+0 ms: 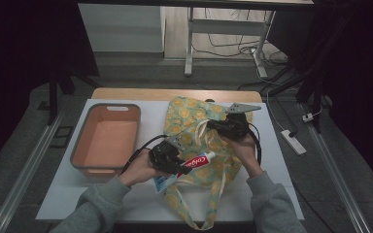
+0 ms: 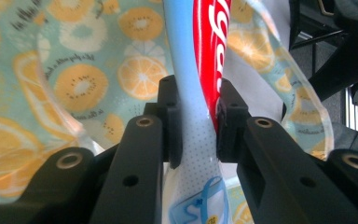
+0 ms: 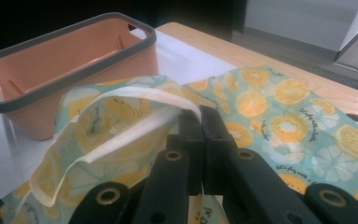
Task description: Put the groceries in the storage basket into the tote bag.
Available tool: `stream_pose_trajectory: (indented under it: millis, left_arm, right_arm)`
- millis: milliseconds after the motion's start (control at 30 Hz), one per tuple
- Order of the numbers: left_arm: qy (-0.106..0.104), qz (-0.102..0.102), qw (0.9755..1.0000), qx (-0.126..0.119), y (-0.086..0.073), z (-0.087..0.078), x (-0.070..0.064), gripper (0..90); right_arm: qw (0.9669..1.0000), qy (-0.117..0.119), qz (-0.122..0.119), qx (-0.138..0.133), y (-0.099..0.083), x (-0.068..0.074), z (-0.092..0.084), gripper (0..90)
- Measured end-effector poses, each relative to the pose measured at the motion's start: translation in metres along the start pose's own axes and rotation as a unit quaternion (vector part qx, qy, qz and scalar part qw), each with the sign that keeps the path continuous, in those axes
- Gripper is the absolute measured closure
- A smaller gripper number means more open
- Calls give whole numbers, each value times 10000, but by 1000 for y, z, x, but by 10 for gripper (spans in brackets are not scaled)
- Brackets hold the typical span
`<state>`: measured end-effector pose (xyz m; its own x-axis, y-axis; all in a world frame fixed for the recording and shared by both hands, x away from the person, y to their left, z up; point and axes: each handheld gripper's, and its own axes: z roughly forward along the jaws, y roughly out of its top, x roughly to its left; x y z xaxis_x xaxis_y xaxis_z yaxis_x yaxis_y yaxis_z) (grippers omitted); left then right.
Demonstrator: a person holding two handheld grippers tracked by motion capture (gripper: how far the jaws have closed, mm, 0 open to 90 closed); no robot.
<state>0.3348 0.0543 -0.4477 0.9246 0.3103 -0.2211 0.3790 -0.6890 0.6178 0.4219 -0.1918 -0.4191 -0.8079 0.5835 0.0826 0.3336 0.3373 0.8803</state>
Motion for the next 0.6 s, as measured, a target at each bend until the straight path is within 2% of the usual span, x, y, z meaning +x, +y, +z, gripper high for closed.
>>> stream_pose_trajectory:
  millis: [167,267,600]
  left_arm:
    - [-41,-77,9999,149,0,11,4,751]
    - [3,-154,9997,174,2,14,8,751]
    - [95,-448,9989,90,10,16,24,751]
  right_arm:
    - [10000,33,35,-39,0,0,-1,884]
    - [9999,56,49,-90,2,1,-2,884]
    - [9995,215,66,-224,6,8,-7,884]
